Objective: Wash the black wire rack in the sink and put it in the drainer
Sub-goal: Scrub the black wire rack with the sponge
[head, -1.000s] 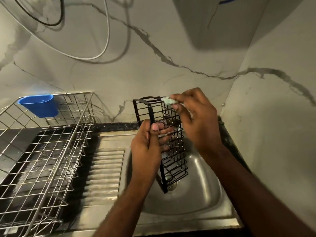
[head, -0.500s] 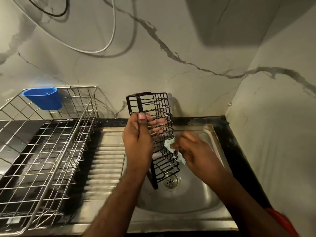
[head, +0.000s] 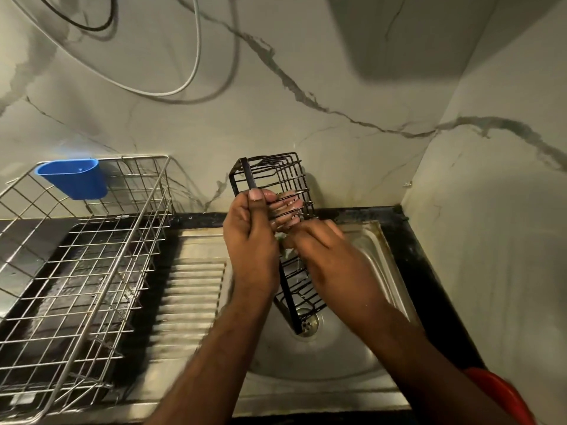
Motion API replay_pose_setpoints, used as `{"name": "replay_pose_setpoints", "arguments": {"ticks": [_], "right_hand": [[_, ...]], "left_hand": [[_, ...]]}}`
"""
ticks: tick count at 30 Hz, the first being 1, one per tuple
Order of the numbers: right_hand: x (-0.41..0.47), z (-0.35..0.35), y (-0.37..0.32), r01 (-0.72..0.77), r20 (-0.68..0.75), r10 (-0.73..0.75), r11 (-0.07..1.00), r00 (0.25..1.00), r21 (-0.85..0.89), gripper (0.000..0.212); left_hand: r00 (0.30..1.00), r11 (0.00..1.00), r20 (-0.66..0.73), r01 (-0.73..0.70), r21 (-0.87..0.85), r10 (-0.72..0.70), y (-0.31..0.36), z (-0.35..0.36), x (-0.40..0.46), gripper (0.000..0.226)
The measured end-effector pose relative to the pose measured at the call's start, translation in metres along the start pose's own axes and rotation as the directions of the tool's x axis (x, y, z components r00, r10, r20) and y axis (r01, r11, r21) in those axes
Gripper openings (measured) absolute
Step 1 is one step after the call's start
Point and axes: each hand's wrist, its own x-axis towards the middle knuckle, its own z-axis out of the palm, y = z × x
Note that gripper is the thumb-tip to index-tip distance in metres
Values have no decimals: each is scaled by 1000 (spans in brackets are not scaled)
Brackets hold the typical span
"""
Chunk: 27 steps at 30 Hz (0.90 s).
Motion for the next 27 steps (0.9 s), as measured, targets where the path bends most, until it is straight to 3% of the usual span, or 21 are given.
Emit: {"name": "replay_pose_setpoints", "arguments": {"ticks": [3,9,12,19,21,27], "right_hand": [[-11,1,1,139,41,-135,982,990,-130,33],[-36,9,30,264,243,-257,965,936,4,33],[-35,5,41,208,273,-203,978,940,12,33],[-1,-18,15,83,107,-88,995,990,53,36],[4,-9,1,47,124,-50,999,991,20,44],[-35,11,-2,61,255,-69,997,964,40,33]], "left_hand": [[1000,999,2,26,-38,-26,3,0,-1,31],[995,997,-96,25,-71,-32,9,-5,11,31],[988,994,-145,41,-98,-55,9,-7,14,29],[968,972,-184,132,-197,-168,2,-10,17,27],[969,966,-169,142,-217,-181,2,-9,16,28],[958,949,-200,146,-280,-207,3,-26,24,28]]}}
